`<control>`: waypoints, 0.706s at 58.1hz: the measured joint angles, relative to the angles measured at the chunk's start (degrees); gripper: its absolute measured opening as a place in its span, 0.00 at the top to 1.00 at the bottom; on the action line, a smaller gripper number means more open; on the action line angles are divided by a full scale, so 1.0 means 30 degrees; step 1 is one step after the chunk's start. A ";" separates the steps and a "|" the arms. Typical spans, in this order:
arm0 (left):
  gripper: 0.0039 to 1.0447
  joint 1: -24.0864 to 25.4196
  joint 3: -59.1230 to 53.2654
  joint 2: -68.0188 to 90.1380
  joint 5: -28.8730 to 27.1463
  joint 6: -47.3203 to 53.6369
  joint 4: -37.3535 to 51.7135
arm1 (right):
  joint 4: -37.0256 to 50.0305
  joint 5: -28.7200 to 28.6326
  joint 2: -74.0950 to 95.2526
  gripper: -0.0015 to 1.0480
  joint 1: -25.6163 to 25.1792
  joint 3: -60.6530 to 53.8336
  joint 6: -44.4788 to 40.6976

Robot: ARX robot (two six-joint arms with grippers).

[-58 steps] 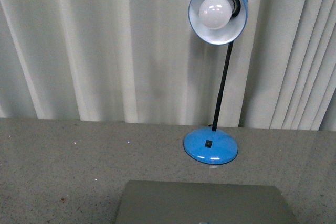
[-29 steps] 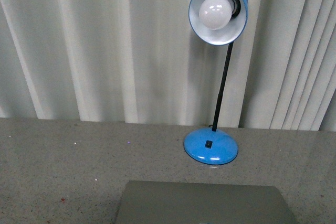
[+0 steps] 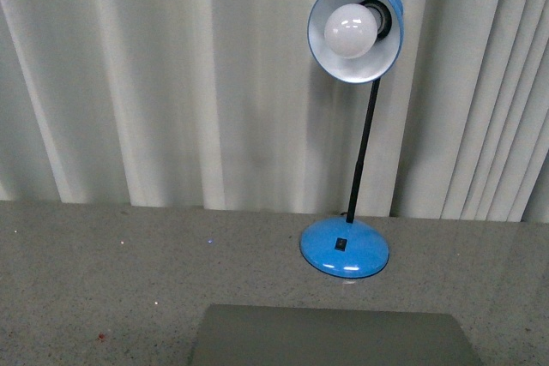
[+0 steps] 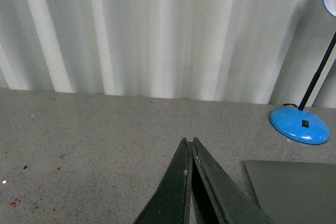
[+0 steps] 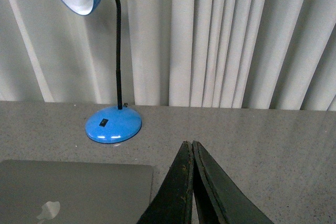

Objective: Close laptop

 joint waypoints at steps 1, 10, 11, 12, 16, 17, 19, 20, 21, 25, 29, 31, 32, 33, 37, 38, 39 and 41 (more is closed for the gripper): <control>0.97 0.0000 0.0000 -0.0117 0.0000 0.0000 -0.0109 | -0.0095 0.0000 -0.0095 0.97 0.0000 0.0000 0.0007; 0.97 0.0000 0.0000 -0.0947 0.0000 0.0000 -0.0933 | -0.0976 0.0000 -0.0962 0.97 0.0000 0.0000 0.0000; 0.97 0.0000 0.0000 -0.1027 0.0000 0.0000 -0.1020 | -0.1698 0.0000 -0.1501 0.97 0.0000 0.0015 0.0007; 0.97 0.0000 0.0000 -0.1064 0.0000 0.0000 -0.1064 | -0.2463 0.0000 -0.1996 0.97 0.0000 0.0007 0.0007; 0.97 0.0000 0.0000 -0.1362 -0.0007 0.0000 -0.1370 | -0.3891 -0.0036 -0.3424 0.97 0.0000 0.0007 0.0000; 0.97 0.0000 0.0000 -0.1450 -0.0007 0.0000 -0.1464 | -0.3898 -0.0044 -0.3555 0.97 0.0000 0.0007 0.0000; 0.97 0.0000 0.0007 -0.2295 -0.0029 0.0000 -0.2484 | -0.3905 -0.0044 -0.3840 0.97 0.0000 0.0007 0.0000; 0.97 0.0000 0.0007 -0.2543 -0.0007 0.0007 -0.2900 | -0.3912 -0.0044 -0.3869 0.97 0.0000 0.0007 0.0007; 0.97 0.0000 0.0007 -0.3104 0.0051 0.0007 -0.3687 | -0.3927 -0.0044 -0.3869 0.97 0.0000 0.0007 0.0000; 0.97 0.0000 0.0007 -0.4422 0.0000 0.0007 -0.4736 | -0.3993 -0.0022 -0.3869 0.97 0.0000 0.0007 0.0007; 0.97 0.0000 0.0007 -0.4699 0.0000 0.0007 -0.4787 | -0.4007 -0.0051 -0.3869 0.97 0.0000 0.0007 0.0000; 0.97 0.0000 0.0007 -0.4699 -0.0007 0.0007 -0.4816 | -0.4000 -0.0051 -0.3869 0.97 0.0000 0.0007 0.0007; 0.97 0.0000 0.0007 -0.4699 -0.0007 0.0007 -0.4823 | -0.4007 -0.0044 -0.3869 0.97 0.0000 0.0007 0.0000; 0.97 0.0000 0.0007 -0.4699 -0.0007 0.0007 -0.4830 | -0.4007 -0.0044 -0.3869 0.97 0.0000 0.0007 0.0007; 0.97 0.0000 0.0007 -0.4699 0.0000 0.0007 -0.4830 | -0.4014 -0.0044 -0.3861 0.97 0.0000 0.0007 0.0007; 0.97 0.0000 0.0007 -0.4699 0.0000 0.0007 -0.4830 | -0.4022 -0.0044 -0.3861 0.97 0.0000 0.0007 0.0000; 0.96 0.0000 0.0007 -0.4699 0.0000 -0.0007 -0.4830 | -0.4022 -0.0044 -0.3869 0.96 0.0000 0.0007 -0.0007; 0.91 0.0000 0.0007 -0.4707 0.0000 0.0000 -0.4830 | -0.4022 -0.0044 -0.3869 0.90 0.0000 0.0007 0.0007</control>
